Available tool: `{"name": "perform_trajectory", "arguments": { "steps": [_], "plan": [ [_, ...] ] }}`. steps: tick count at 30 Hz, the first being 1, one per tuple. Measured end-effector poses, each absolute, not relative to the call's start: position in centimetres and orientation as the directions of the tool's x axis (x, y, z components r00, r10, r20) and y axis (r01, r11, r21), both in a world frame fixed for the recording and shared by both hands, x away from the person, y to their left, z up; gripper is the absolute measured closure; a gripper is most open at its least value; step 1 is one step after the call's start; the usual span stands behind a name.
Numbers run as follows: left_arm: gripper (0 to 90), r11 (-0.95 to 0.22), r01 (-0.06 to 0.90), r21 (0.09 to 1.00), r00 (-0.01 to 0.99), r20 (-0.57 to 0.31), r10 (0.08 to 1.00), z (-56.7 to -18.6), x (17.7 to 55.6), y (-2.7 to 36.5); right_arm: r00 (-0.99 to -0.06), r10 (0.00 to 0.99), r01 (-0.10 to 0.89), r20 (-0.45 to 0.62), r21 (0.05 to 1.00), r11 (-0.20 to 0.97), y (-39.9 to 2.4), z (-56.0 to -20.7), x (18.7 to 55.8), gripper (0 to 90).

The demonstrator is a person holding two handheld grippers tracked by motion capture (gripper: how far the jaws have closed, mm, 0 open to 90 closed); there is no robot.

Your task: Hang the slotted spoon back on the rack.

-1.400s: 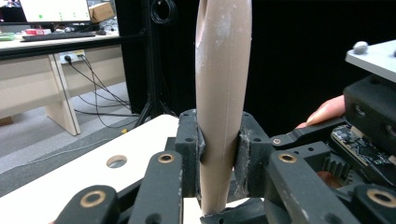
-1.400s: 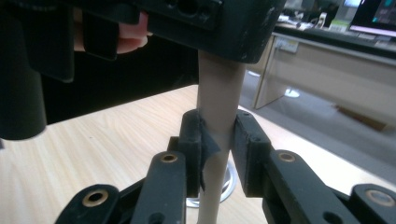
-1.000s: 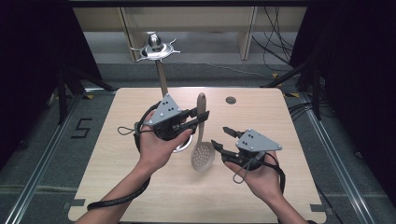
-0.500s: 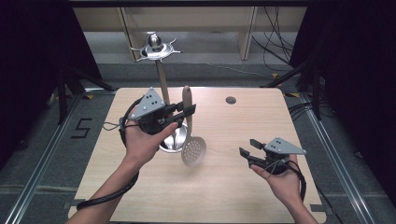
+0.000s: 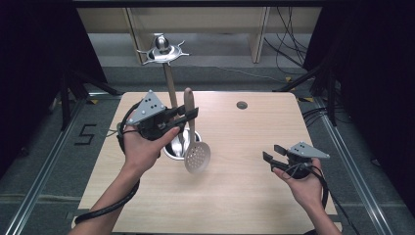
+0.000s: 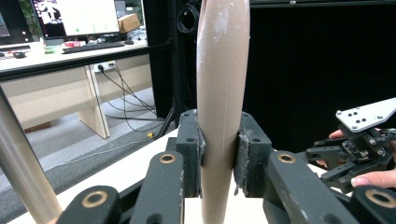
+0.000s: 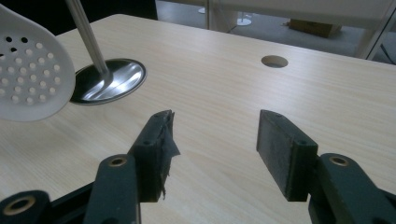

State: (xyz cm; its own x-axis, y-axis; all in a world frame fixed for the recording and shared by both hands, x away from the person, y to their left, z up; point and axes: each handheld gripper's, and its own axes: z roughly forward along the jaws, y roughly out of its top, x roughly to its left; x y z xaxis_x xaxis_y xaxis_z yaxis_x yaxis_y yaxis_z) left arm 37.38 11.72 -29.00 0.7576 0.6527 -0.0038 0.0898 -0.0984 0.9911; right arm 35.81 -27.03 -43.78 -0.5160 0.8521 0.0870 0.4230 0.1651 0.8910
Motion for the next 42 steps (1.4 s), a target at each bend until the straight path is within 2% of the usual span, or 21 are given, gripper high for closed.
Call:
{"name": "perform_trajectory", "arguments": {
  "steps": [11, 16, 20, 21, 26, 30, 35, 37, 40, 42],
  "plan": [
    [73.8, -0.101, 0.112, 0.989, 0.764, -0.020, 0.645, -28.9, 38.0, 12.4, -0.544, 0.838, 0.414, 0.050, 0.885, 0.215, -27.1, -44.4, 35.8, 48.5],
    [73.8, -0.093, 0.131, 0.987, 0.769, -0.042, 0.638, -28.7, 38.7, 13.0, -0.533, 0.843, 0.430, 0.066, 0.880, 0.203, -26.7, -44.0, 35.1, 48.5],
    [73.8, -0.101, 0.126, 0.987, 0.773, -0.034, 0.634, -28.4, 38.7, 13.5, -0.548, 0.835, 0.405, 0.056, 0.891, 0.206, -26.3, -44.2, 35.1, 48.5],
    [73.8, -0.102, 0.124, 0.987, 0.775, -0.032, 0.631, -28.3, 38.8, 13.6, -0.537, 0.841, 0.429, 0.070, 0.881, 0.200, -26.3, -44.0, 35.0, 48.4],
    [73.8, -0.113, 0.121, 0.986, 0.786, -0.025, 0.618, -27.7, 39.3, 13.9, -0.558, 0.829, 0.394, 0.030, 0.889, 0.233, -26.6, -44.2, 35.3, 48.4],
    [73.8, -0.122, 0.123, 0.985, 0.792, -0.023, 0.611, -27.4, 39.6, 14.0, -0.546, 0.835, 0.414, 0.073, 0.890, 0.193, -26.4, -44.2, 35.2, 48.4],
    [73.8, -0.107, 0.131, 0.986, 0.814, -0.046, 0.578, -27.2, 40.1, 14.2, -0.558, 0.830, 0.390, 0.018, 0.888, 0.243, -26.6, -44.1, 35.2, 48.3],
    [73.8, -0.106, 0.136, 0.985, 0.820, -0.052, 0.571, -27.1, 40.3, 14.3, -0.545, 0.837, 0.425, 0.059, 0.879, 0.215, -26.4, -44.1, 35.0, 48.3],
    [73.8, -0.109, 0.138, 0.984, 0.820, -0.052, 0.570, -26.9, 40.6, 14.5, -0.543, 0.837, 0.428, 0.061, 0.878, 0.213, -26.4, -44.1, 35.0, 48.3],
    [73.8, -0.113, 0.135, 0.984, 0.821, -0.047, 0.569, -26.7, 40.8, 14.7, -0.553, 0.833, 0.402, 0.030, 0.885, 0.235, -26.6, -44.1, 35.2, 48.2]
  ]
}}
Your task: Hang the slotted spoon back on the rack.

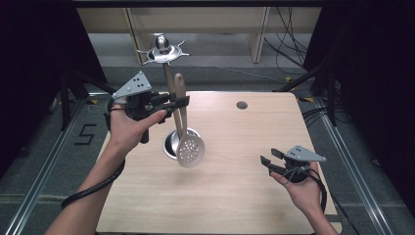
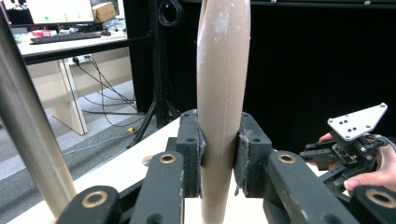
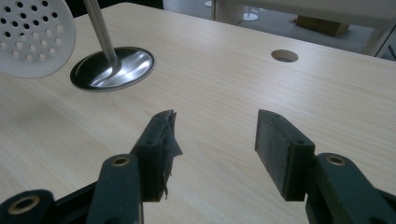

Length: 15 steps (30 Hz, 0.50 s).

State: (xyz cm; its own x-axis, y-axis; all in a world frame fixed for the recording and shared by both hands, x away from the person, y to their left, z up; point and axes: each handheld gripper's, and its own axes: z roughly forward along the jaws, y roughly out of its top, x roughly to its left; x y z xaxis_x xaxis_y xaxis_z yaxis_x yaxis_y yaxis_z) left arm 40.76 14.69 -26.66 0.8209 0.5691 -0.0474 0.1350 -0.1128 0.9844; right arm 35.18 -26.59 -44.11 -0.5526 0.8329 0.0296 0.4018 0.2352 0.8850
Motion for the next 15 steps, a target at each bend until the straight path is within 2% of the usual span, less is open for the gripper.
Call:
{"name": "perform_trajectory", "arguments": {
  "steps": [8, 9, 15],
  "plan": [
    [73.8, -0.107, 0.139, 0.984, 0.826, -0.056, 0.561, -26.1, 41.2, 15.1, -0.552, 0.832, 0.405, 0.053, 0.889, 0.212, -26.3, -44.3, 35.1, 48.0],
    [73.8, -0.104, 0.142, 0.984, 0.825, -0.060, 0.561, -26.0, 41.3, 15.2, -0.556, 0.831, 0.376, 0.005, 0.893, 0.246, -26.5, -44.3, 35.3, 48.0],
    [73.8, -0.099, 0.149, 0.984, 0.835, -0.072, 0.546, -25.6, 41.7, 15.4, -0.560, 0.829, 0.378, 0.007, 0.892, 0.248, -26.5, -44.3, 35.3, 47.9]
  ]
}}
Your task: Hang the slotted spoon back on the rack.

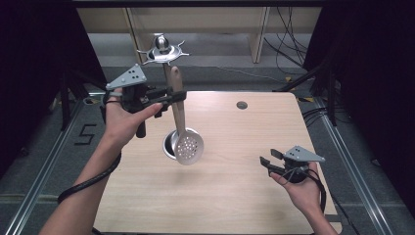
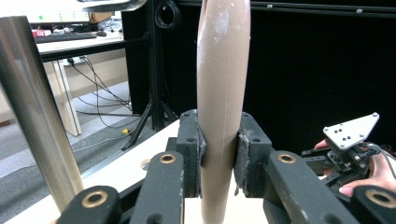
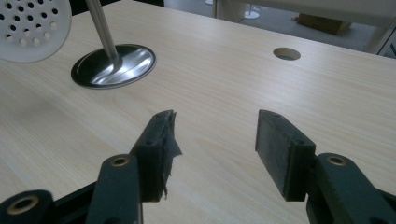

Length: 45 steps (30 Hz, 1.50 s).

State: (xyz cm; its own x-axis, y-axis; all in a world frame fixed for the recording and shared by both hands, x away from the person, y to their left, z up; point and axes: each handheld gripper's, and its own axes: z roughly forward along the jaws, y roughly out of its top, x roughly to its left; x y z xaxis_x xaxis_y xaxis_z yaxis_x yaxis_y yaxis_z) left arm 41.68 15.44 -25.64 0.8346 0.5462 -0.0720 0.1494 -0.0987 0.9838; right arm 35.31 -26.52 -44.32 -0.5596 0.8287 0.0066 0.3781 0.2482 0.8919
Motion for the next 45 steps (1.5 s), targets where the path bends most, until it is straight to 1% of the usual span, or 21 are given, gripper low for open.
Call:
{"name": "perform_trajectory", "arguments": {
  "steps": [12, 21, 22, 23, 25, 27, 31, 34, 37, 43, 45],
  "plan": [
    [73.8, -0.095, 0.178, 0.979, 0.836, -0.100, 0.540, -25.7, 42.5, 15.7, -0.561, 0.828, 0.380, 0.006, 0.890, 0.251, -26.5, -44.3, 35.3, 47.8],
    [73.8, -0.086, 0.189, 0.978, 0.835, -0.114, 0.538, -25.4, 42.9, 15.9, -0.561, 0.828, 0.391, 0.019, 0.887, 0.245, -26.4, -44.3, 35.3, 47.6],
    [73.8, -0.085, 0.191, 0.978, 0.834, -0.116, 0.540, -25.4, 43.0, 16.0, -0.564, 0.825, 0.404, 0.037, 0.883, 0.237, -26.3, -44.4, 35.2, 47.6],
    [73.8, -0.085, 0.190, 0.978, 0.834, -0.115, 0.539, -25.4, 43.0, 16.0, -0.564, 0.825, 0.404, 0.037, 0.883, 0.237, -26.3, -44.4, 35.2, 47.6],
    [73.8, -0.081, 0.197, 0.977, 0.832, -0.123, 0.541, -25.5, 43.2, 16.2, -0.563, 0.826, 0.384, 0.005, 0.887, 0.256, -26.5, -44.4, 35.3, 47.6],
    [73.8, -0.074, 0.203, 0.976, 0.831, -0.132, 0.541, -25.5, 43.3, 16.3, -0.560, 0.829, 0.393, 0.016, 0.885, 0.249, -26.5, -44.4, 35.3, 47.6],
    [73.8, -0.068, 0.209, 0.975, 0.830, -0.140, 0.540, -25.6, 43.5, 16.5, -0.562, 0.827, 0.380, 0.007, 0.890, 0.251, -26.4, -44.4, 35.4, 47.5],
    [73.8, -0.065, 0.216, 0.974, 0.832, -0.148, 0.535, -25.8, 43.6, 16.7, -0.559, 0.828, 0.403, 0.035, 0.884, 0.235, -26.3, -44.4, 35.2, 47.5],
    [73.7, -0.060, 0.220, 0.974, 0.832, -0.155, 0.532, -25.8, 43.8, 16.8, -0.558, 0.829, 0.408, 0.038, 0.882, 0.235, -26.3, -44.4, 35.2, 47.4],
    [73.7, -0.058, 0.228, 0.972, 0.832, -0.163, 0.531, -25.8, 43.8, 16.8, -0.565, 0.825, 0.389, 0.007, 0.884, 0.259, -26.4, -44.5, 35.4, 47.4],
    [73.7, -0.056, 0.233, 0.971, 0.831, -0.168, 0.531, -25.8, 43.9, 16.8, -0.566, 0.824, 0.403, 0.020, 0.879, 0.255, -26.4, -44.5, 35.3, 47.3]
  ]
}}
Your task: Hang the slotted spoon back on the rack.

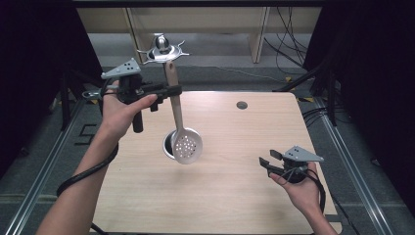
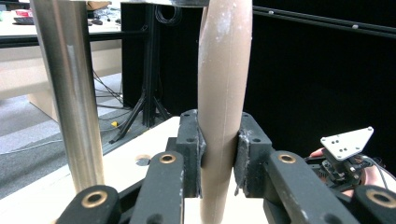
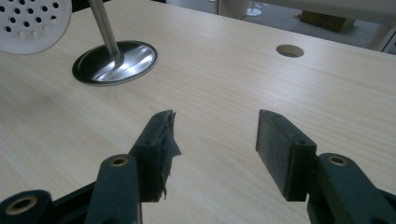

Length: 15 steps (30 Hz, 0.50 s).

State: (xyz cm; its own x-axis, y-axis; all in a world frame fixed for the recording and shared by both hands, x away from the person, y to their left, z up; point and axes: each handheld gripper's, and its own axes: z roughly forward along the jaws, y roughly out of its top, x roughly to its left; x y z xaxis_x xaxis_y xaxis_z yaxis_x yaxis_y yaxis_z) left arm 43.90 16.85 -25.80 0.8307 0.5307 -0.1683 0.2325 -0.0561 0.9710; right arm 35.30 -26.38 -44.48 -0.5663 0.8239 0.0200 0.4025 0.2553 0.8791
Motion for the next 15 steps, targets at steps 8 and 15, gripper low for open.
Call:
{"name": "perform_trajectory", "arguments": {
  "steps": [8, 15],
  "plan": [
    [73.2, -0.019, 0.262, 0.965, 0.826, -0.214, 0.522, -26.04, 44.25, 17.06, -0.561, 0.828, 0.400, 0.022, 0.882, 0.248, -26.30, -44.50, 35.31, 47.4],
    [71.8, -0.001, 0.277, 0.961, 0.808, -0.232, 0.542, -26.35, 44.64, 17.44, -0.554, 0.831, 0.437, 0.058, 0.870, 0.230, -26.14, -44.47, 35.10, 47.3]
  ]
}}
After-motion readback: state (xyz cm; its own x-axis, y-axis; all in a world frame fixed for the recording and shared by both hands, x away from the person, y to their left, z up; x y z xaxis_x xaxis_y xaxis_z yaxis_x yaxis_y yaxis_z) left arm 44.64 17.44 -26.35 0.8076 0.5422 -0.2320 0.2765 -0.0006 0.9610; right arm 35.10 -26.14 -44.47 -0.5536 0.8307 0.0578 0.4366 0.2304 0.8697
